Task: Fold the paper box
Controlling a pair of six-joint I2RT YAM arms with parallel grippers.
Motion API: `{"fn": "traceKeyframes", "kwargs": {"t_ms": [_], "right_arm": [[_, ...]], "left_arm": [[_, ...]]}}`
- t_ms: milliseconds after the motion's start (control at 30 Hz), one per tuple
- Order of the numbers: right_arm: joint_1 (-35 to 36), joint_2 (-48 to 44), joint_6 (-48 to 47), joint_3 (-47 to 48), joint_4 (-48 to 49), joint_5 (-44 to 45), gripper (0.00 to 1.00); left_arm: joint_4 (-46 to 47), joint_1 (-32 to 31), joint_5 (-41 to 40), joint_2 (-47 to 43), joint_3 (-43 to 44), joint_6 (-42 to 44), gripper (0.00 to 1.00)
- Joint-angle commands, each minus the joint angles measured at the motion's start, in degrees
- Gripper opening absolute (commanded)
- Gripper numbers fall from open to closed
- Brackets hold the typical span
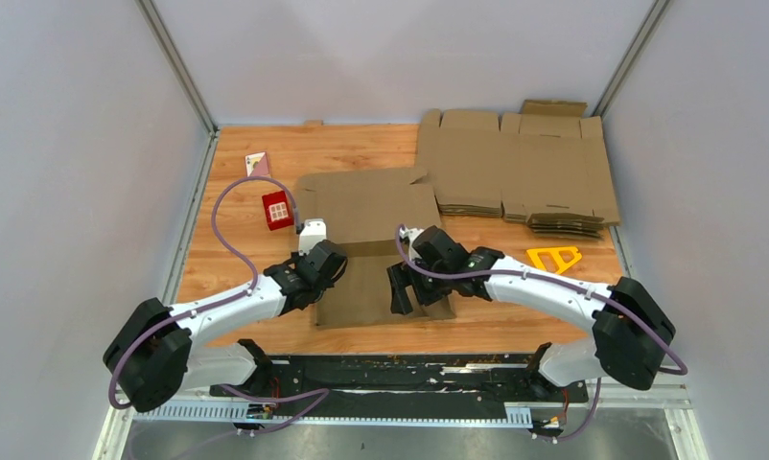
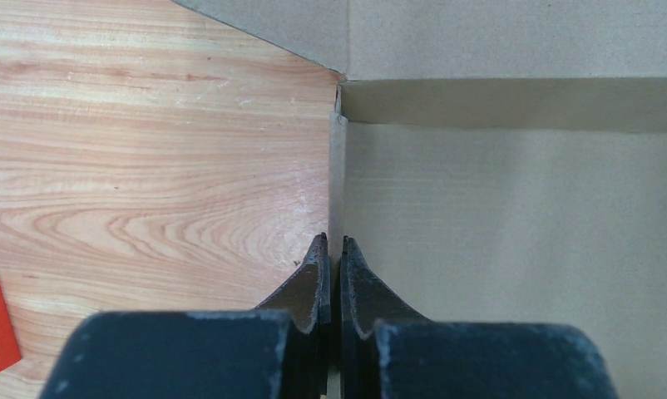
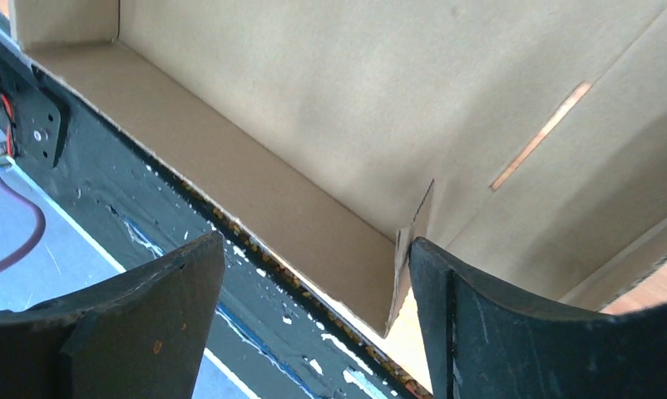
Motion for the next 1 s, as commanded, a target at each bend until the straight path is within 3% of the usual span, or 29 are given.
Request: {"fn": "traceKeyframes", "kwargs": {"t_ms": [0,267,433,633,900,967], "right_arm": [[-2.44,2.32,-0.15,3.03,1.51,0.92,0.81],[-4.43,5.04,-4.42,9.63,-2.8,6.33,0.79],[-5.36,6.65,-6.8,15.19,-9.28,17.7,0.8],[-5.74,5.53,-4.93,14.65,-15.31,28.01,0.78],[-5.82,6.14,-2.88,8.88,-15.38,34.32,0.63],[-5.82,7.72,-2.94,8.58,-14.88,35.65,0.5]], "left_arm": [[-0.26,0.36,-4.34,0.21,1.16,-0.5,0.0],[0.43,0.33,-3.52,0.06,0.93,0.07,0.0],[0.34,0.37,-3.51,0.21,0.98,0.08,0.0],[0.01,0.37,-3.94,0.14,1.04,-0.18,0.0],[-0.16,0.35,-3.93,0.04,1.04,-0.31,0.0],[-0.11,0.31,-3.96,0.1,1.03,-0.31,0.0]]}}
